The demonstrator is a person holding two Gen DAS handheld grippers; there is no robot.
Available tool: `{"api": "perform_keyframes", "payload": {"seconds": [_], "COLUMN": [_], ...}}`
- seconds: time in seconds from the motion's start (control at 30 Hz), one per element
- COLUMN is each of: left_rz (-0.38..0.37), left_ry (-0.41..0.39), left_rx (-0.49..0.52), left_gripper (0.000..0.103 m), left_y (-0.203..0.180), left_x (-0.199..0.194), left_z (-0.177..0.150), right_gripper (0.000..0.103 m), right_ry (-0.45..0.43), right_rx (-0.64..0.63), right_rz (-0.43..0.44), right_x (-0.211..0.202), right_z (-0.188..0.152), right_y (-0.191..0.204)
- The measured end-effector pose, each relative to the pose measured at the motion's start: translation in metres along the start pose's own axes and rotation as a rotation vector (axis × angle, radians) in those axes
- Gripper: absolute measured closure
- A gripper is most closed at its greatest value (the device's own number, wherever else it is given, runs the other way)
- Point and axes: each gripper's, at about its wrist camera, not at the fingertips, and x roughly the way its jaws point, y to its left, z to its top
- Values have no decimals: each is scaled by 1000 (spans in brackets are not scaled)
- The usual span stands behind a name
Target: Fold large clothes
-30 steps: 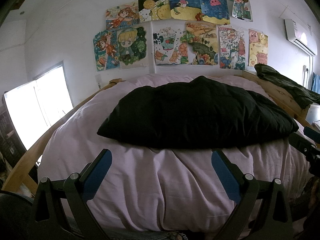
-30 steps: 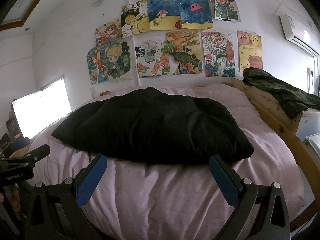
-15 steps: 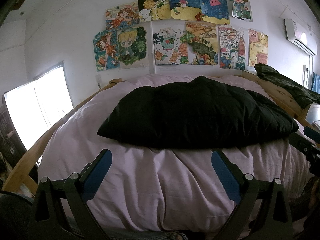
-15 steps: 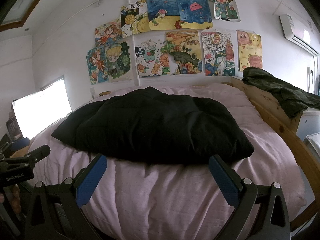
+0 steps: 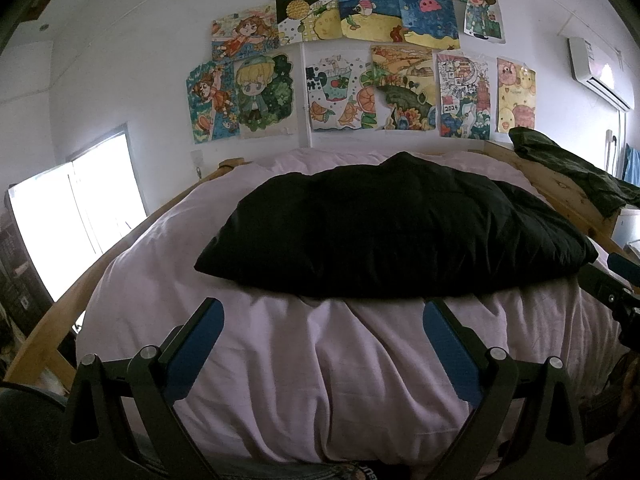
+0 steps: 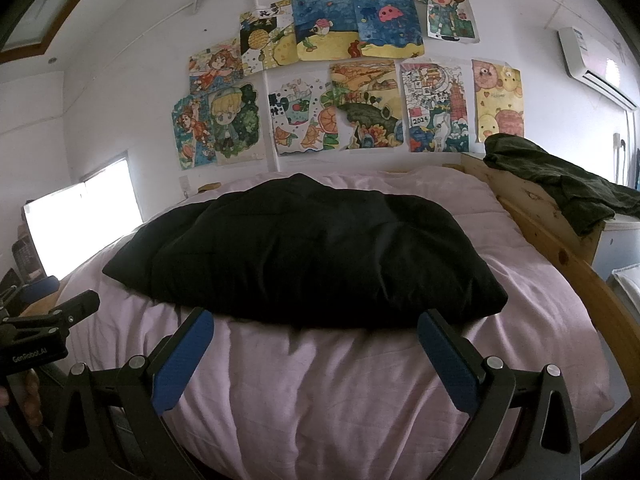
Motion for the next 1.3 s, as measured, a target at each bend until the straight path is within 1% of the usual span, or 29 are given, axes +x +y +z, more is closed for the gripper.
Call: {"api": "perform_keyframes", "payload": {"seconds": [1.1,1.3], "left_rz": [-1,-27], "left_ry": [0,9], "left_rx": [3,-23], "left_gripper": [5,5], "left_y": [-1,4], "left_x": [1,-2], "left_z": [-1,1], "right_gripper": [0,0], "right_ry": [2,1], "right_rx": [4,3], "right_rz": [1,0], "right_x": [0,0], "right_z": [1,1], "right_y": [-1,-1]}}
